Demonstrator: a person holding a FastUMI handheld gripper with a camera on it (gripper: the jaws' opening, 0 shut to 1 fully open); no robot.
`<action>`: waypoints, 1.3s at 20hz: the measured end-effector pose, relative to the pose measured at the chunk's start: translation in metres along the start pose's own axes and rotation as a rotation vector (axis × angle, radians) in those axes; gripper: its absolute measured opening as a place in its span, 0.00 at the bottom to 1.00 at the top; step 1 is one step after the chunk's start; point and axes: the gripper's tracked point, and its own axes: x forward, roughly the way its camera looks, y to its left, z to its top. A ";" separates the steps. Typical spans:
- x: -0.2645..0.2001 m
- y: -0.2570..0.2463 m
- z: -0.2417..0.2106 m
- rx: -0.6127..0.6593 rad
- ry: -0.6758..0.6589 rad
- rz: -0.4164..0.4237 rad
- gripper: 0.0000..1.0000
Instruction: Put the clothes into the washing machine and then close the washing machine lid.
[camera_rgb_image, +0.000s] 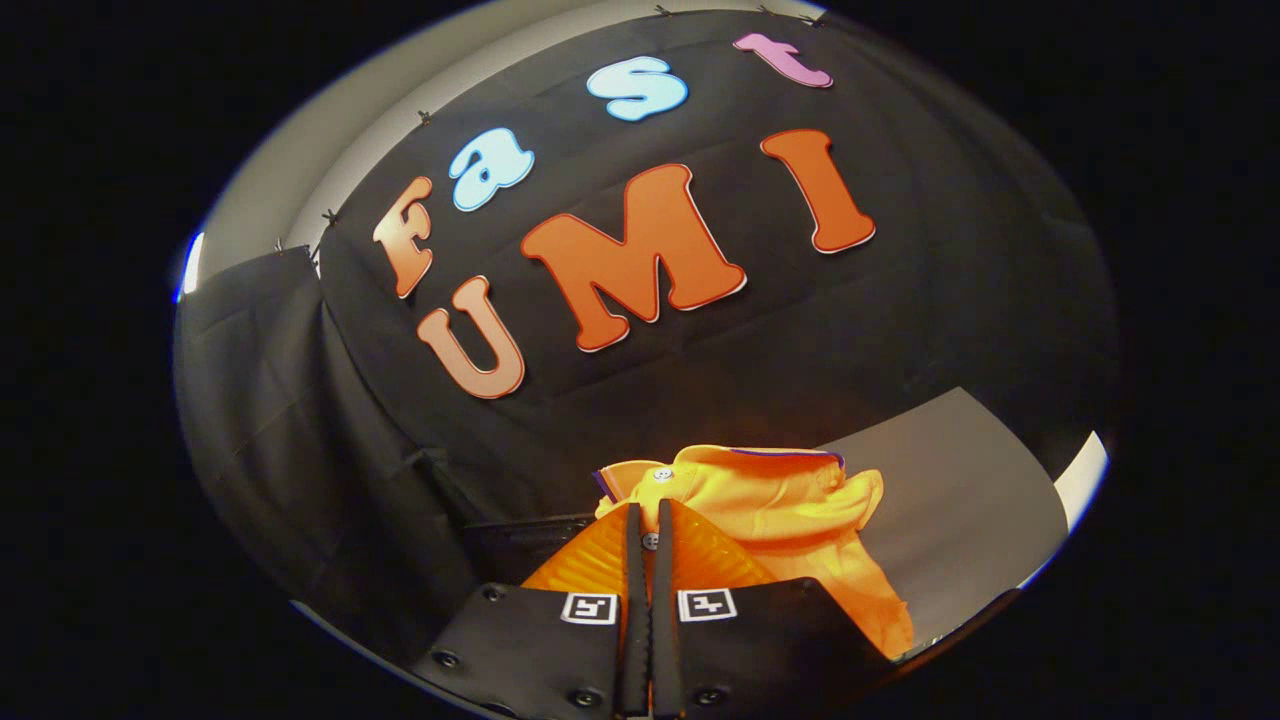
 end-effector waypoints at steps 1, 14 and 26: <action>-0.002 0.020 0.001 -0.001 -0.014 0.020 0.09; 0.036 0.221 -0.082 -0.043 0.033 0.144 0.09; 0.151 0.201 -0.244 -0.037 0.264 0.046 0.09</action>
